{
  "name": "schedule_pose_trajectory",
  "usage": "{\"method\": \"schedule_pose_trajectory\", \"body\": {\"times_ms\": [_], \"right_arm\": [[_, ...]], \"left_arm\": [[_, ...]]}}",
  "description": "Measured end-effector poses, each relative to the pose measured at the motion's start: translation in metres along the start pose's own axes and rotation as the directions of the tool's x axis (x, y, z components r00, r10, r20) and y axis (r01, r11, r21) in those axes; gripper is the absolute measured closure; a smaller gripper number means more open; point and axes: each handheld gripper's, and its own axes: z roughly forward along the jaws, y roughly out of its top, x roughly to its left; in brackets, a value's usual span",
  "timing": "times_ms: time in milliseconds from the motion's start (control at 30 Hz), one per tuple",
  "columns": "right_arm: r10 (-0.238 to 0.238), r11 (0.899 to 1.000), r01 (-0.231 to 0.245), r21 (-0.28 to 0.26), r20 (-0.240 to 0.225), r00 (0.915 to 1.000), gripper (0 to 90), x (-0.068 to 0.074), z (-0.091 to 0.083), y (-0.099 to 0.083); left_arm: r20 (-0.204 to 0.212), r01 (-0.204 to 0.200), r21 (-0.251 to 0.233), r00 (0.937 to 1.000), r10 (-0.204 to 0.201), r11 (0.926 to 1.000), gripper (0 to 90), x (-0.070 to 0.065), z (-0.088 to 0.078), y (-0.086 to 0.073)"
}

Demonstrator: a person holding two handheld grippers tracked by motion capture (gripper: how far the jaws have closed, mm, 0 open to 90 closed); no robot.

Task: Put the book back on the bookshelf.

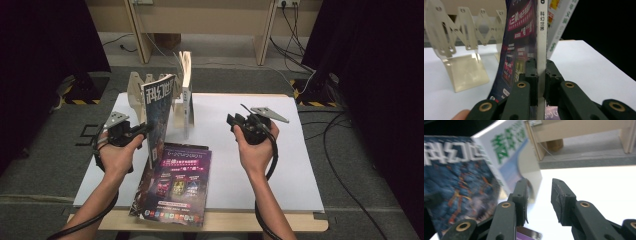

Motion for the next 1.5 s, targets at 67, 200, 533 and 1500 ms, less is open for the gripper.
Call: {"method": "schedule_pose_trajectory", "body": {"times_ms": [67,200,533,1500], "right_arm": [[0.005,1.000,-0.006,0.010,0.026,0.9996,66.6,-0.010,-0.003,-0.007],[0.015,0.999,-0.017,0.034,0.066,0.9977,66.5,-0.027,-0.008,-0.024],[0.090,0.990,-0.103,0.093,0.134,0.9869,66.6,-0.065,-0.018,-0.073],[0.133,0.980,-0.154,0.127,0.163,0.9776,66.2,-0.086,-0.021,-0.105]], "left_arm": [[-0.011,0.001,-0.015,0.9999,-0.001,0.9999,82.9,0.003,-0.001,0.002],[-0.021,0.013,-0.038,0.9997,-0.014,0.9992,82.8,0.009,-0.004,0.005],[-0.031,0.008,-0.062,0.9995,-0.010,0.9980,82.9,0.012,-0.002,0.014],[-0.123,-0.038,-0.113,0.9921,0.023,0.9929,82.9,0.029,0.022,0.041]]}}
